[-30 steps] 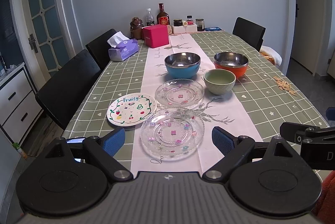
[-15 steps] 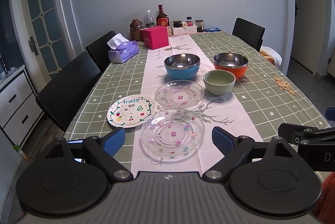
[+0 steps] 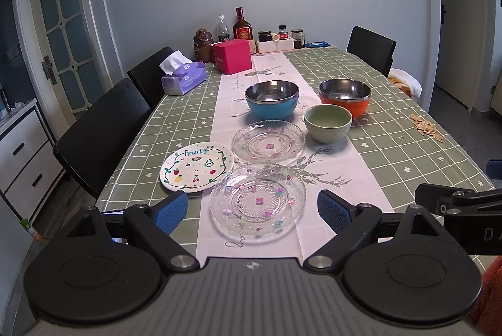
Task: Organize plates and bowls
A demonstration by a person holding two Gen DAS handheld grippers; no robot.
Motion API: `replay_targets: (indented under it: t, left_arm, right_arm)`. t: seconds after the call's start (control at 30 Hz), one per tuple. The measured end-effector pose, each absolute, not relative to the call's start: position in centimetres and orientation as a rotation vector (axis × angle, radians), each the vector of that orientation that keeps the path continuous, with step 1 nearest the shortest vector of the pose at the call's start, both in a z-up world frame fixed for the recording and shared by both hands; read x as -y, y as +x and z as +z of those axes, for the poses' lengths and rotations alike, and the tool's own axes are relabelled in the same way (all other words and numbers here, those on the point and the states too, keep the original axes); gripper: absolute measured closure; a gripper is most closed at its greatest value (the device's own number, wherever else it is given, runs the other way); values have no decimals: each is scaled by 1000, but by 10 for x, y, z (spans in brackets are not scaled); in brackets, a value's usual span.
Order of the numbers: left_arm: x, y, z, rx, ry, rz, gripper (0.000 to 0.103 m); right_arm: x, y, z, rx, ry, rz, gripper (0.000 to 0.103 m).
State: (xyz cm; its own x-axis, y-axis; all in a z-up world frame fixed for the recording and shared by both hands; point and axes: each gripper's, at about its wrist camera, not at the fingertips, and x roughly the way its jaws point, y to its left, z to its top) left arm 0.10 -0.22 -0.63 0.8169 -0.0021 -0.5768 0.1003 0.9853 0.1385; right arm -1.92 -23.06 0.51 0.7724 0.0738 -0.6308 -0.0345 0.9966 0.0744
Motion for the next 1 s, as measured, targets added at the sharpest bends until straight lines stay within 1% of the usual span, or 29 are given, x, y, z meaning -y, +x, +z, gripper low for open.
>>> replay_targets:
  t: [1.0]
  left_arm:
    - [6,-1,-5,-604,178,-65,0]
  right_arm:
    - [230,-18,8,-683,52,63,2]
